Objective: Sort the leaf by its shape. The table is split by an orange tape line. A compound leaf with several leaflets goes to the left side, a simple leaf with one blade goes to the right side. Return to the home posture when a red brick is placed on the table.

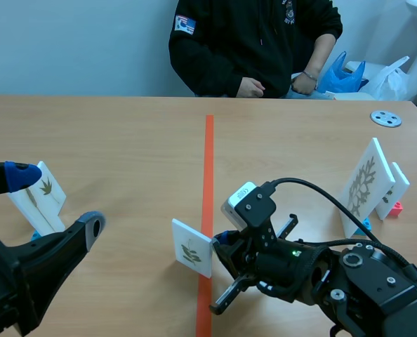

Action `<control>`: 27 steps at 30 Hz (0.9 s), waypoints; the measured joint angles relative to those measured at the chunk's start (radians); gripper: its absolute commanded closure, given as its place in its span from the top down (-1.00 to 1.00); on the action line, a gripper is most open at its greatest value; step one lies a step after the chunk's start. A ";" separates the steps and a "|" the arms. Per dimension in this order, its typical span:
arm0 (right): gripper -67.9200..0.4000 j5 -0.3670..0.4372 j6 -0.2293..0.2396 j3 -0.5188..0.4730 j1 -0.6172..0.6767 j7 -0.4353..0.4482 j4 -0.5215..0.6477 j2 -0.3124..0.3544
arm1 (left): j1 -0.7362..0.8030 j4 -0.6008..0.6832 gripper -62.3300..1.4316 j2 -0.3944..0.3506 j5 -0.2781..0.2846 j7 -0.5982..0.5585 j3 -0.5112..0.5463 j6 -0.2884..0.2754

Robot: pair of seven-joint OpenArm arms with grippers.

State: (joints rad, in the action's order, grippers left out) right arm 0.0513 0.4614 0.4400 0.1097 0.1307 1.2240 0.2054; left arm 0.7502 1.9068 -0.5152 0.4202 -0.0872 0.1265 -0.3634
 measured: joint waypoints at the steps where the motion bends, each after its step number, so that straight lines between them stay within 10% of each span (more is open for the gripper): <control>1: -0.96 0.000 0.000 0.000 0.000 0.000 0.000 0.000 | 0.000 0.000 1.00 0.000 0.000 0.000 0.000 0.000; 16: -0.96 0.000 0.000 0.000 0.006 0.000 0.018 0.009 | 0.000 0.000 1.00 0.000 0.000 0.000 0.000 0.000; 27: -0.96 0.038 0.000 -0.093 0.203 -0.074 0.340 0.141 | 0.000 0.000 1.00 0.000 0.000 0.000 0.000 0.000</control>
State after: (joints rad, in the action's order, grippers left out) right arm 0.0895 0.4614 0.3470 0.3130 0.0563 1.5639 0.3466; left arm 0.7502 1.9068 -0.5152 0.4202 -0.0872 0.1265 -0.3630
